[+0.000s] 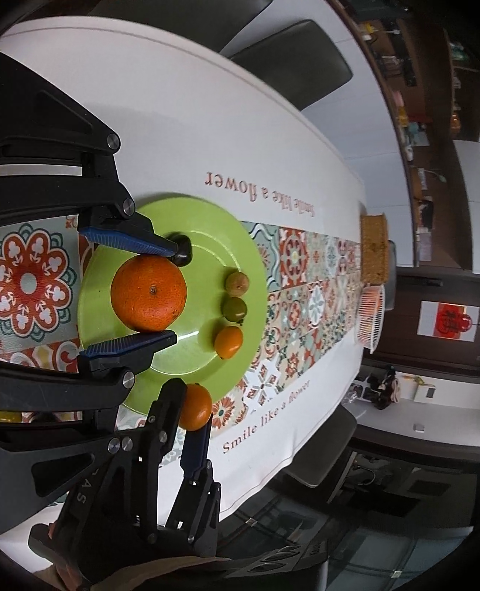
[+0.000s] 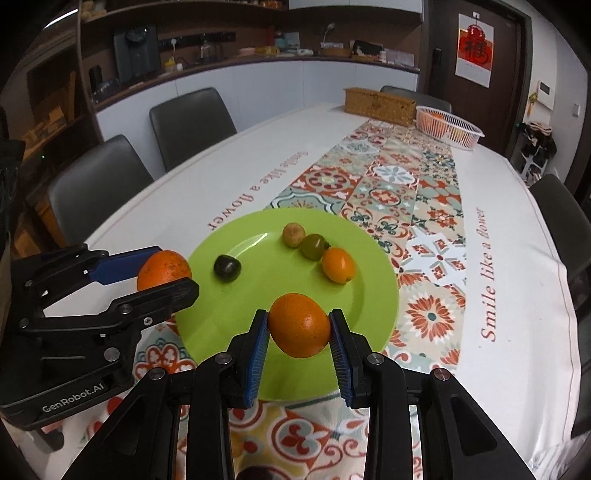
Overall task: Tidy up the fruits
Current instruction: 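Carry both oranges to the green plate and open both tools, then withdraw both tools from the plate toward the remaining fruits, then grasp an orange with the left tool while the right tool grasps a dark plum, then carry the orange and plum to the green plate and open both tools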
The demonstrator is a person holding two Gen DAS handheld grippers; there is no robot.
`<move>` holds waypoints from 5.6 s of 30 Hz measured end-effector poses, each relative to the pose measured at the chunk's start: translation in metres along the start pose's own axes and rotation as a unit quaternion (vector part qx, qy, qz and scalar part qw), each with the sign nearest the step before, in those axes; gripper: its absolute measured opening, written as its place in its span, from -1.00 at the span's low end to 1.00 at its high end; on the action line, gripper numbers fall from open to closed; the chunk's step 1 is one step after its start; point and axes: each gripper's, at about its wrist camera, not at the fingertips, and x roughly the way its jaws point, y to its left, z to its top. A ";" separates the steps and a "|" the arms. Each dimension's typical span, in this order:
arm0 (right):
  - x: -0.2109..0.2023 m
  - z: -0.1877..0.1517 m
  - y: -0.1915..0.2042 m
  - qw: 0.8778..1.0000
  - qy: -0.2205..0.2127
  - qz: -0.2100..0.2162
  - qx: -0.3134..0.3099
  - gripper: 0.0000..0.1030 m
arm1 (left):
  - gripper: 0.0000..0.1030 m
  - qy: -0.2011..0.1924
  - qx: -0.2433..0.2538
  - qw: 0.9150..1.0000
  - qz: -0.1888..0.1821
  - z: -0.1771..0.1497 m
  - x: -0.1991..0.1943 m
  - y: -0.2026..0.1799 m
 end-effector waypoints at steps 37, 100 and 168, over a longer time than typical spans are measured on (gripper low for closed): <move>-0.114 -0.048 0.015 0.995 -0.103 -0.013 0.007 0.13 | 0.61 -0.107 0.045 0.988 0.103 -0.050 -0.135 -0.043; -0.029 -0.124 0.029 0.989 0.031 0.017 -0.144 -0.05 | 0.05 0.041 0.031 0.997 0.065 -0.144 -0.045 -0.072; -0.114 -0.060 0.025 0.994 -0.093 0.004 -0.051 -0.45 | -0.23 -0.082 0.038 0.996 0.024 -0.051 -0.117 -0.063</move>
